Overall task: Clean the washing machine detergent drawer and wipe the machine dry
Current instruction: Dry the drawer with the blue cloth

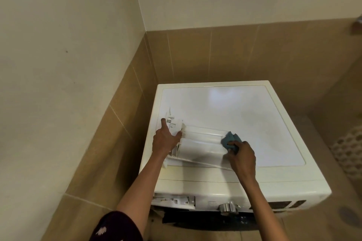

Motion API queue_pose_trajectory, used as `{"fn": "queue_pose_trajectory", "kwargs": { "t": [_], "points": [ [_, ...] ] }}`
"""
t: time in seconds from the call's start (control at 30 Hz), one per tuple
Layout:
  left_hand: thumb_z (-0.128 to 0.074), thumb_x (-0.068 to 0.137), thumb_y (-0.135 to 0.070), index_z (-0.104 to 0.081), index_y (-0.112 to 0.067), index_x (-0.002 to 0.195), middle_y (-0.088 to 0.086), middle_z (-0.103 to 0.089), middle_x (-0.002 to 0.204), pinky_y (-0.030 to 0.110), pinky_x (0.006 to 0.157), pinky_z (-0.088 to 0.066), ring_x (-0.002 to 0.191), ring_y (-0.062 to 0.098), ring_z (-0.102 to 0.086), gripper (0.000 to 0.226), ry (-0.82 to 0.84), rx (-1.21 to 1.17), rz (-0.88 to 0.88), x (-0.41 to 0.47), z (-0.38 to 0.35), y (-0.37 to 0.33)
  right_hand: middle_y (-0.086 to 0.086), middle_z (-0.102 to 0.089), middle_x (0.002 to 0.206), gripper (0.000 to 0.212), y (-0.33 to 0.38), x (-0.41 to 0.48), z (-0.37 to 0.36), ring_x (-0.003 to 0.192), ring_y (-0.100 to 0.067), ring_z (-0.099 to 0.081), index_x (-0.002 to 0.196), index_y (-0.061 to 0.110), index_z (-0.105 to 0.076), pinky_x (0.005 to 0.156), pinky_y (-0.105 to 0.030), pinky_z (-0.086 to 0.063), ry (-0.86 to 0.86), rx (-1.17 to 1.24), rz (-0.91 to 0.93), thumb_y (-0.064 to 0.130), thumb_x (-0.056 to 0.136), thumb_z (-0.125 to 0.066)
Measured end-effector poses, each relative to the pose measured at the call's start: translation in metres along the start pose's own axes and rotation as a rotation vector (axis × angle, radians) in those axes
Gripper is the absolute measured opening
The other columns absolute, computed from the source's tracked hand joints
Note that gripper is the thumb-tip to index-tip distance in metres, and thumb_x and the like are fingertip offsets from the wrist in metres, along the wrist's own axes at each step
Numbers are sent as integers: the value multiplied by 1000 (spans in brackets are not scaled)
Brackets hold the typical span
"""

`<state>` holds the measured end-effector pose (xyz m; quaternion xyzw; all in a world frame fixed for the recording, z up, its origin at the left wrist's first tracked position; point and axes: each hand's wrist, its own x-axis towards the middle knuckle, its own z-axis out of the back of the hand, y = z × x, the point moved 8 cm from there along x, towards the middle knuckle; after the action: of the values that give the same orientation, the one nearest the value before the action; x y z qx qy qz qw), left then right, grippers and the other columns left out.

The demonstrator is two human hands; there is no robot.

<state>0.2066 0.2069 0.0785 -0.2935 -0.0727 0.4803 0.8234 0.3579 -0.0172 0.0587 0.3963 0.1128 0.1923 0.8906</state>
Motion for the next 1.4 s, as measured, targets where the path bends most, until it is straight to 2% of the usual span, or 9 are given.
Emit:
{"fn": "queue_pose_trajectory", "kwargs": {
  "t": [0.2, 0.57, 0.73, 0.87, 0.93, 1.03, 1.17, 1.3, 1.4],
  "points": [
    [-63, 85, -42, -18, -10, 143, 16, -54, 129, 39, 91, -47, 112, 35, -56, 80, -5, -15, 12, 2, 0, 1, -17, -61, 121, 31, -12, 12, -2, 109, -32, -56, 109, 11, -69, 73, -21, -34, 41, 206, -105, -3, 85, -57],
    [-63, 85, -40, -20, -8, 141, 18, -54, 128, 41, 90, -47, 113, 36, -55, 77, -30, -31, 23, 1, 0, -1, -11, -66, 103, 33, -48, -10, 8, 97, -27, -62, 89, 6, -74, 76, -20, -43, 167, -14, 193, -17, 74, -56],
    [-63, 85, -41, -19, -9, 142, 18, -54, 129, 40, 89, -48, 111, 35, -57, 78, -11, -45, 7, 2, 0, 0, -10, -67, 99, 38, -54, -9, 17, 83, -20, -61, 91, 7, -71, 66, -14, -44, 51, 252, 9, -20, 79, -46],
    [-62, 86, -41, -19, -9, 141, 18, -55, 128, 39, 88, -49, 110, 35, -58, 77, -2, -52, 2, 3, 0, 0, -1, -68, 105, 23, -13, -2, 31, 98, -11, -61, 103, 10, -70, 88, -22, -48, -82, 469, 118, -1, 87, -57],
    [-62, 86, -41, -19, -9, 141, 18, -55, 128, 39, 88, -49, 109, 35, -58, 77, 0, -48, 8, 4, 0, 1, 3, -68, 104, 24, 2, 4, 20, 98, -6, -60, 106, 11, -69, 87, -19, -47, -52, 503, 128, 1, 87, -58],
    [-61, 86, -42, -18, -9, 142, 18, -56, 127, 40, 89, -49, 109, 35, -59, 78, 4, -39, 10, 2, -1, 0, -6, -66, 107, 26, -13, 14, -2, 101, -17, -58, 106, 5, -67, 87, -24, -45, -71, 606, -43, -5, 85, -56],
    [-60, 87, -43, -17, -9, 143, 18, -55, 127, 40, 92, -49, 110, 35, -58, 78, 3, -40, 11, 1, 0, 0, -10, -62, 91, 21, -66, 20, -15, 92, -27, -56, 105, 3, -64, 68, -23, -45, -89, 780, -411, -2, 90, -51],
    [-33, 99, -41, -17, -10, 143, 18, -50, 134, 41, 94, -43, 115, 36, -54, 57, 10, -73, 36, -2, 3, -4, -16, -63, 108, 24, -67, 19, 18, 102, -31, -58, 112, 3, -61, 85, -31, -48, -376, 807, -538, 11, 93, -49],
    [-12, 102, -38, -21, -14, 144, 15, -43, 142, 40, 98, -38, 123, 35, -47, 49, 45, -299, 79, -4, 3, -3, -8, -63, 89, 19, -5, 31, 38, 86, -24, -57, 97, 8, -63, 68, -27, -52, -392, 1000, -293, 15, 95, -46]
  ]
}}
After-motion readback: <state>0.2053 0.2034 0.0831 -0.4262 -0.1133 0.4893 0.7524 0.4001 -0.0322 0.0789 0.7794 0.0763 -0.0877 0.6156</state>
